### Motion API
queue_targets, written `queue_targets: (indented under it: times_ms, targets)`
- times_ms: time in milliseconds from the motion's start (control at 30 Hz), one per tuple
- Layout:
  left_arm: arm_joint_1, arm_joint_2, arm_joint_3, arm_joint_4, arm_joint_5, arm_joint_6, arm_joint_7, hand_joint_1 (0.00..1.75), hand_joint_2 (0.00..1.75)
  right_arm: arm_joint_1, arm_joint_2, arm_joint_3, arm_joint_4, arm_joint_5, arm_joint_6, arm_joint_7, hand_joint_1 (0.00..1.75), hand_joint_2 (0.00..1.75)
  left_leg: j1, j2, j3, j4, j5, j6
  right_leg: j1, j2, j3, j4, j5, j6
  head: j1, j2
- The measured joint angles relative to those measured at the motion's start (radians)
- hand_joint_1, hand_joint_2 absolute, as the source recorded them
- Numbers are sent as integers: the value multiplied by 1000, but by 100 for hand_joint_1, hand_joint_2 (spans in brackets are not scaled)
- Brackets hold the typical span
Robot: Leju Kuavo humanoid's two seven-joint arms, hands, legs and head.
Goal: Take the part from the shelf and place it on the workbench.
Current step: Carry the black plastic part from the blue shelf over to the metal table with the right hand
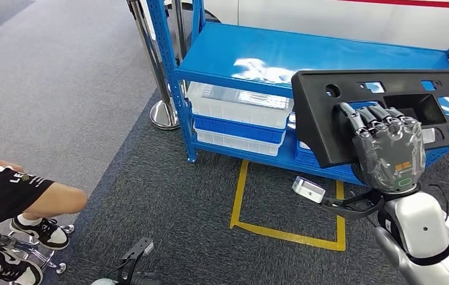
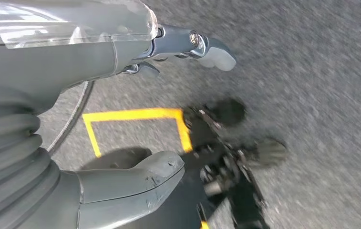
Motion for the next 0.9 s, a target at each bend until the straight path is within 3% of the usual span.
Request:
queue_targets:
  times_ms: [33, 67, 100, 167, 200, 233, 267, 300, 333, 367, 433, 500, 533, 567, 633, 667, 700, 733, 767, 800, 833, 900]
  targets:
    - [1, 0, -5, 2, -8, 2, 0, 0, 175, 13, -12, -7, -5, -3, -4, -1, 175, 175, 1, 2, -3, -16, 18, 6, 0, 1, -3, -5, -2, 6, -2, 0]
    - [1, -1, -9, 4, -17, 5, 0, 0, 175, 27, -27, -18, -11, -7, -9, -3, 175, 175, 4, 4, -7, -33, 36, 11, 1, 3, -9, 4, -24, 10, -2, 0]
    - [1, -3, -12, 6, -24, 9, 0, 0, 175, 41, -42, -33, -16, -12, -15, -6, 175, 175, 8, 7, -15, -46, 52, 14, 2, 4, -18, 35, -68, 14, 0, 0]
    - [0, -9, -17, 6, -32, 18, 5, 0, 175, 66, -66, -62, -23, -20, -22, -17, 175, 175, 10, 9, -40, -45, 73, 15, -1, 5, -37, 148, -171, 22, 4, 0]
    - [-2, -14, -20, 6, -35, 21, 10, 0, 175, 73, -73, -74, -26, -23, -23, -24, 175, 175, 11, 11, -56, -40, 81, 12, -2, 4, -42, 208, -196, 26, 5, 0]
    - [-6, -18, -23, 6, -38, 24, 15, 0, 175, 77, -78, -83, -27, -25, -21, -31, 175, 175, 12, 12, -74, -31, 89, 10, -5, 4, -40, 251, -192, 30, 5, 0]
    - [-11, -24, -27, 6, -41, 26, 20, 0, 175, 79, -80, -91, -27, -27, -18, -36, 175, 175, 14, 14, -93, -19, 95, 7, -7, 4, -26, 267, -166, 34, 6, 0]
    - [-15, -28, -29, 6, -44, 27, 24, 0, 175, 78, -81, -96, -28, -28, -14, -41, 175, 175, 17, 15, -114, -5, 100, 2, -9, 4, 4, 251, -135, 38, 6, 0]
    - [-19, -31, -32, 6, -46, 27, 26, 0, 175, 77, -81, -101, -28, -29, -10, -44, 175, 175, 20, 16, -135, 11, 105, -3, -12, 4, 46, 204, -124, 44, 6, 0]
    - [-22, -33, -33, 6, -48, 28, 27, 0, 175, 76, -82, -105, -29, -30, -7, -47, 175, 175, 21, 17, -153, 27, 109, -9, -11, 5, 96, 137, -134, 47, 7, 0]
    - [-22, -33, -35, 7, -50, 27, 27, 0, 175, 74, -85, -111, -33, -32, -2, -50, 175, 175, 19, 15, -174, 47, 119, -19, -7, 8, 156, 43, -178, 36, 7, 0]
    - [-19, -33, -36, 7, -51, 27, 27, 0, 175, 73, -88, -116, -35, -34, 0, -52, 175, 175, 17, 13, -183, 49, 136, -29, -5, 8, 155, 30, -182, 12, 7, 0]
    - [-18, -33, -37, 7, -51, 27, 27, 0, 175, 72, -88, -117, -36, -34, 1, -52, 175, 175, 18, 12, -190, 54, 132, -34, -6, 5, 146, 31, -174, 2, 7, 0]
    - [-16, -33, -37, 7, -51, 26, 27, 0, 175, 72, -89, -118, -36, -34, 1, -53, 175, 175, 19, 11, -200, 69, 110, -39, -7, 3, 135, 32, -164, -9, 7, 0]
    - [-14, -33, -37, 7, -51, 25, 27, 0, 175, 71, -89, -119, -36, -34, 2, -53, 175, 175, 22, 10, -227, 153, 17, -48, -5, 0, 112, 33, -142, -24, 6, 0]
    - [-15, -33, -37, 7, -51, 25, 27, 0, 175, 71, -89, -120, -36, -34, 2, -53, 175, 175, 22, 10, -241, 219, -33, -50, -3, 0, 98, 33, -130, -27, 6, 0]
    - [-15, -33, -37, 7, -51, 24, 27, 0, 175, 71, -89, -120, -36, -34, 2, -53, 175, 175, 22, 10, -251, 283, -65, -50, 1, 0, 83, 33, -119, -29, 6, 0]
    - [-15, -33, -37, 7, -51, 23, 27, 0, 175, 72, -89, -120, -36, -34, 2, -53, 175, 175, 20, 10, -251, 329, -74, -47, 5, 0, 68, 34, -107, -31, 6, 0]
    - [-16, -33, -37, 7, -51, 23, 27, 0, 175, 72, -89, -120, -36, -34, 2, -53, 175, 175, 18, 10, -237, 346, -60, -40, 11, 1, 54, 34, -95, -33, 6, 0]
    - [-16, -33, -37, 7, -51, 22, 27, 0, 175, 72, -90, -121, -36, -35, 2, -53, 175, 175, 14, 10, -207, 329, -34, -27, 17, 2, 40, 34, -84, -35, 6, 0]
    - [-18, -33, -37, 7, -51, 21, 26, 0, 175, 71, -91, -121, -36, -38, 3, -53, 175, 175, 6, 8, -159, 277, -11, -8, 23, 3, 29, 34, -73, -36, 6, 0]
    - [-22, -27, -38, 7, -51, 19, 24, 0, 175, 67, -94, -124, -36, -50, 11, -56, 175, 175, -15, 6, -43, 122, -15, 35, 26, 2, 14, 33, -53, -36, 8, 0]
